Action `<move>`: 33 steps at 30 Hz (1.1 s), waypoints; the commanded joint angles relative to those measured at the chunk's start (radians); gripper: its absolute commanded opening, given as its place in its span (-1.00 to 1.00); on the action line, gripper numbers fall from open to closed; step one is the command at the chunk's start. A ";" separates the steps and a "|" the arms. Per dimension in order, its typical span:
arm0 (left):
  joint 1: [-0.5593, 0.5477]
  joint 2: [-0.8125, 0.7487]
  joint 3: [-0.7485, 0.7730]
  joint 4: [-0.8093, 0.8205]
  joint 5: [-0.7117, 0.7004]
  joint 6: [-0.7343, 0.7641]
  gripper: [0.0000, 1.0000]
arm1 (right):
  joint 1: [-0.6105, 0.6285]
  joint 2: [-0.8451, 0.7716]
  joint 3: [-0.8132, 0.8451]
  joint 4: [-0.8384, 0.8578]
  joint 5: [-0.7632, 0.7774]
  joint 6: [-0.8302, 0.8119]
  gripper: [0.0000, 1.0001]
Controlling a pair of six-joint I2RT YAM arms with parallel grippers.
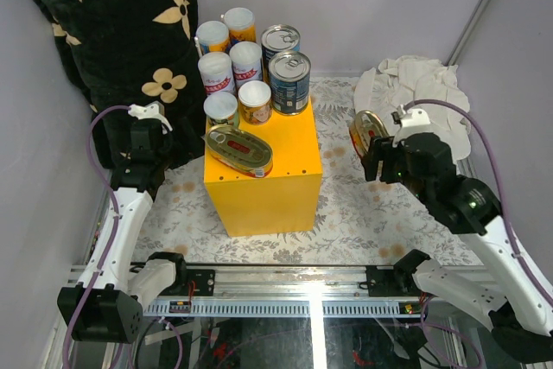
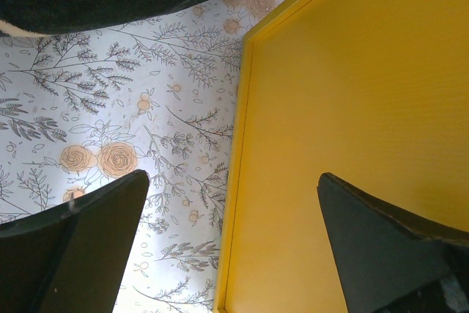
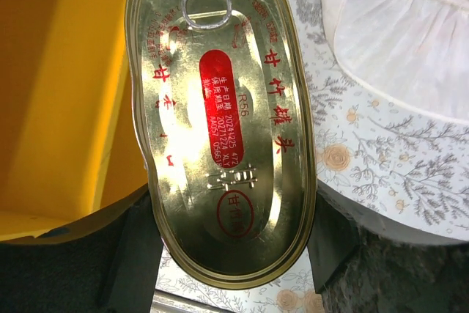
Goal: Place and organize the canned foods onto the counter
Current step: Pick up the canned food from the center of the board, then place the canned food on the counter.
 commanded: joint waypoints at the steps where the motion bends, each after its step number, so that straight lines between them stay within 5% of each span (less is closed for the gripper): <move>1: 0.007 -0.017 0.014 0.022 0.009 0.023 0.99 | -0.003 -0.035 0.186 -0.011 0.016 -0.059 -1.00; 11: 0.007 -0.017 0.021 0.022 0.010 0.025 0.99 | -0.003 -0.005 0.472 -0.052 -0.096 -0.135 -1.00; 25: 0.007 -0.025 0.016 0.021 -0.006 0.027 0.99 | -0.003 0.042 0.582 0.051 -0.567 -0.208 -1.00; 33: 0.007 -0.032 0.010 0.021 -0.011 0.027 0.99 | -0.003 0.167 0.633 -0.011 -0.589 -0.229 -1.00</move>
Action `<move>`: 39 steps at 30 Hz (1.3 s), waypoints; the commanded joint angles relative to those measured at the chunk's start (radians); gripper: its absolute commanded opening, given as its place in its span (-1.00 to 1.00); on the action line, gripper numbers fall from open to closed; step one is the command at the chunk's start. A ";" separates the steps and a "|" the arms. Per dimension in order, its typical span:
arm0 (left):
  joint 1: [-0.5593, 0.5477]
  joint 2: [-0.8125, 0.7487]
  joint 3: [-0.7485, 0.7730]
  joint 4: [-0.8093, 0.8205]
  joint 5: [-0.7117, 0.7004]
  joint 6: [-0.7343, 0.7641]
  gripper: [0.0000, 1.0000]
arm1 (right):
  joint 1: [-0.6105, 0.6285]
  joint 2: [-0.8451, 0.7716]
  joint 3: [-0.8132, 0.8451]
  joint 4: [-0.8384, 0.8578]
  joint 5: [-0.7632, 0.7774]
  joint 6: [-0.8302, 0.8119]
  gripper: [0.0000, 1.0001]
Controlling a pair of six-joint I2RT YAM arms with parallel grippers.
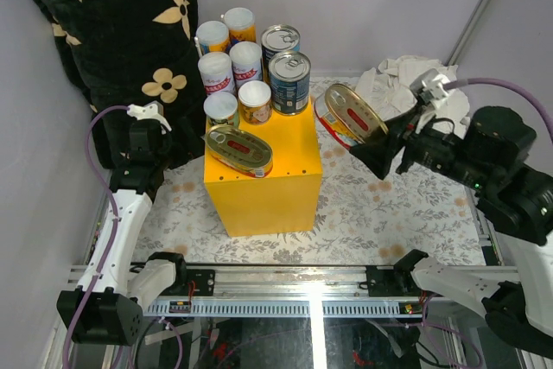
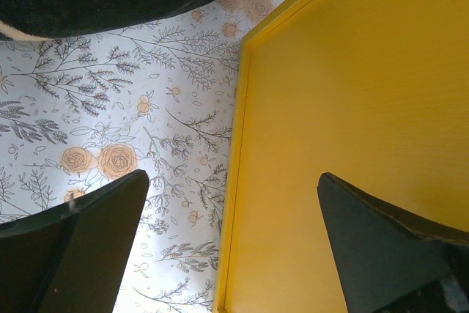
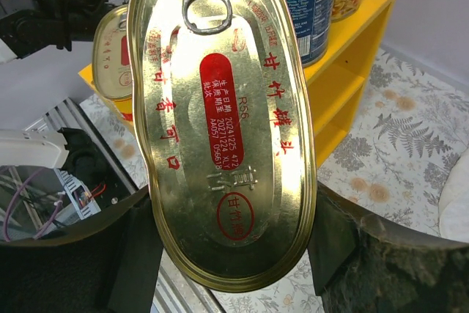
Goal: Place and organize the canned foods onto the counter
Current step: Place the canned food on the counter.
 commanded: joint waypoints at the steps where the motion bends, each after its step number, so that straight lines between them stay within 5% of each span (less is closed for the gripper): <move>1: 0.008 -0.018 0.010 0.021 -0.011 0.026 0.99 | -0.001 0.071 0.061 0.072 -0.040 -0.027 -1.00; 15: 0.007 0.000 0.012 0.018 -0.014 0.026 0.99 | 0.040 0.185 0.012 0.045 -0.080 -0.024 -1.00; 39: 0.007 0.016 0.014 0.018 -0.020 0.026 0.99 | 0.247 0.337 0.091 -0.013 0.217 -0.060 -1.00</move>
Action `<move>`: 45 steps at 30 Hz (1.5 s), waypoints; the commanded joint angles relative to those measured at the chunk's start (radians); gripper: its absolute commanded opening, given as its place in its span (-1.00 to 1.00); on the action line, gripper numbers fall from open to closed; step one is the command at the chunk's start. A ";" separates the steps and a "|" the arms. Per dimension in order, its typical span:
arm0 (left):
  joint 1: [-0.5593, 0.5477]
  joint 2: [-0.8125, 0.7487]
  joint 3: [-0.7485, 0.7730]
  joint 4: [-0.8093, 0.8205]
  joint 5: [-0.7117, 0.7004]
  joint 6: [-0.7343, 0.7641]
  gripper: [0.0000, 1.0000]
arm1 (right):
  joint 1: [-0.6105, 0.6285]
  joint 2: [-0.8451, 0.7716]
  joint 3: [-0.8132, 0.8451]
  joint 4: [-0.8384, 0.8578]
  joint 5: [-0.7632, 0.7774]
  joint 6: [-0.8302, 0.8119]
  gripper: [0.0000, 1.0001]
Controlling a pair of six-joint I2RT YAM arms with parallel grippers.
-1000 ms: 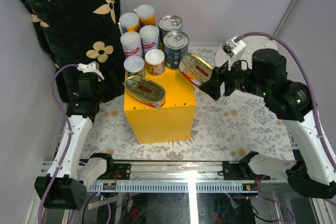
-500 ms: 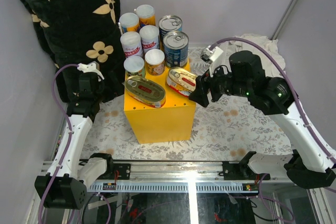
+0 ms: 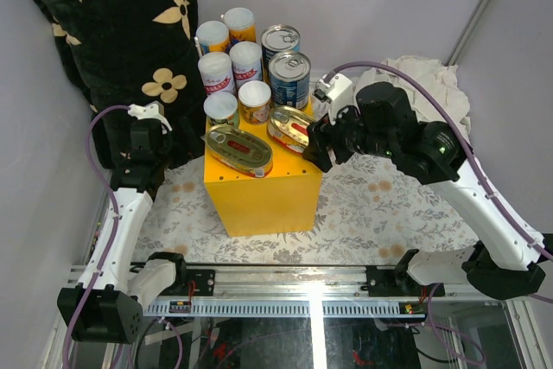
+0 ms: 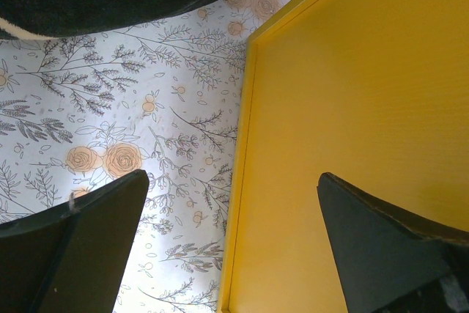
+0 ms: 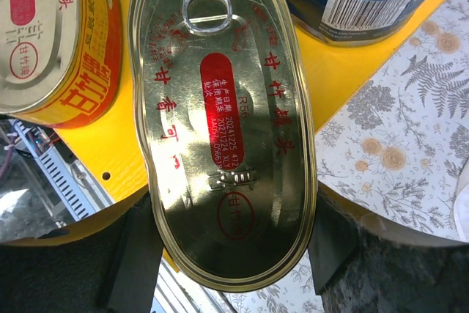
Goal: Place and organize the canned foods onto the counter
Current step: Place the canned food on the counter.
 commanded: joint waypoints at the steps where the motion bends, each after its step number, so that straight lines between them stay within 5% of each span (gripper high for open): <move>1: 0.007 0.004 0.014 0.018 -0.008 0.018 0.99 | 0.046 0.021 0.070 0.040 0.065 -0.008 -1.00; 10: 0.009 0.001 0.013 0.017 -0.007 0.020 0.99 | 0.122 0.071 0.126 -0.005 0.133 -0.017 -0.99; 14: 0.007 0.000 0.013 0.017 -0.006 0.020 0.99 | 0.136 0.090 0.152 -0.026 0.146 -0.020 -0.79; 24: 0.007 -0.006 0.013 0.017 -0.004 0.022 0.99 | 0.172 0.135 0.203 -0.058 0.176 -0.015 -0.66; 34: 0.007 -0.010 0.011 0.017 -0.003 0.022 0.99 | 0.178 0.090 0.199 -0.057 0.212 -0.034 0.74; 38: 0.008 -0.010 0.014 0.017 -0.001 0.021 0.99 | 0.178 0.061 0.190 -0.041 0.182 -0.046 0.98; 45: 0.007 -0.017 0.010 0.017 -0.002 0.022 0.99 | 0.179 -0.013 0.160 0.020 0.134 -0.057 0.99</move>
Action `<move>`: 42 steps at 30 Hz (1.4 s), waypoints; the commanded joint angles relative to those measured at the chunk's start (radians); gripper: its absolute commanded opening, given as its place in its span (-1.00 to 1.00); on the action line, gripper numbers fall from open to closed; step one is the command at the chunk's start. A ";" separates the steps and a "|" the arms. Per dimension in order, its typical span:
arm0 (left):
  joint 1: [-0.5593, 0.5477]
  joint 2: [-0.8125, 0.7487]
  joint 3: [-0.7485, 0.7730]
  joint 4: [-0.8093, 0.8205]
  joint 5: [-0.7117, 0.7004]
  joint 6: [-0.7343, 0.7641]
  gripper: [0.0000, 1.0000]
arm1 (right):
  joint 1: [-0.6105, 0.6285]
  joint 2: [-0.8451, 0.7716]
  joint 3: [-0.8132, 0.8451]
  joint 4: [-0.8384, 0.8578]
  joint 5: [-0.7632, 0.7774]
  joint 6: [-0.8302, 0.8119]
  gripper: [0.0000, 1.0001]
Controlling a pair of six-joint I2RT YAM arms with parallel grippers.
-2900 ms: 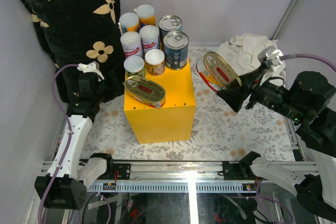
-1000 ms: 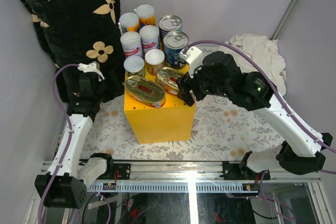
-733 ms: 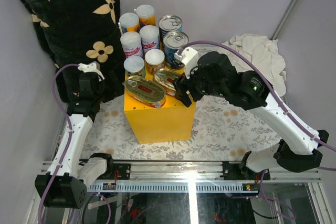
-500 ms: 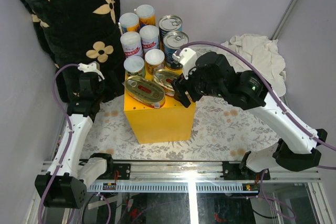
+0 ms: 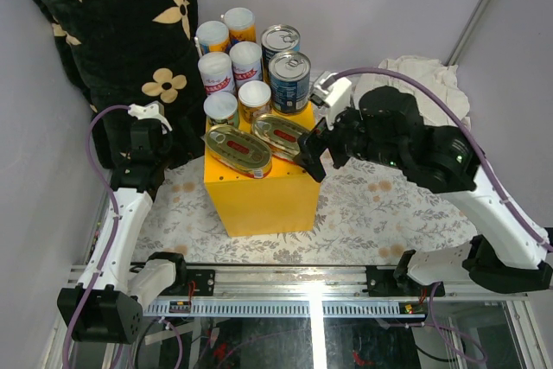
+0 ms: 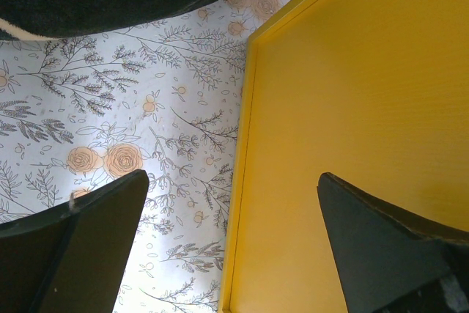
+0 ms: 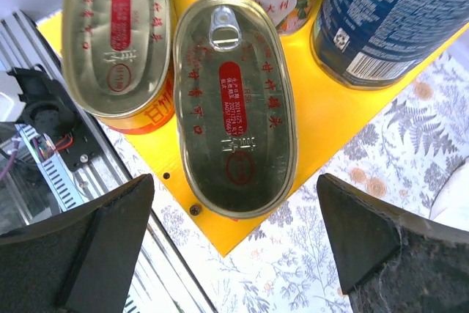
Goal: Place and organize the canned foods onto the counter
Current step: Place the canned food on the counter.
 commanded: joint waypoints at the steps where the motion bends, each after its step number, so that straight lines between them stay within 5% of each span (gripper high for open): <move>1: 0.007 -0.018 0.010 0.017 -0.002 0.018 0.99 | 0.008 -0.075 -0.010 0.073 -0.018 -0.031 1.00; 11: 0.006 -0.028 0.005 0.017 0.001 0.017 0.99 | 0.008 -0.124 -0.136 0.059 0.053 -0.055 0.58; 15: 0.007 -0.029 0.005 0.017 0.000 0.018 0.99 | 0.008 -0.103 -0.149 0.060 0.038 -0.064 0.17; 27: 0.007 -0.030 0.005 0.017 -0.006 0.019 0.99 | 0.008 -0.071 -0.134 0.080 0.025 -0.072 0.01; 29: 0.008 -0.029 0.005 0.017 -0.005 0.019 0.99 | 0.008 -0.074 -0.130 0.077 0.030 -0.070 0.17; 33: 0.008 -0.021 0.009 0.017 -0.005 0.019 0.99 | 0.008 -0.115 -0.116 0.079 0.022 -0.053 0.97; 42: 0.007 -0.024 0.015 0.014 -0.010 0.020 0.99 | 0.009 -0.343 -0.196 0.294 -0.012 -0.051 0.99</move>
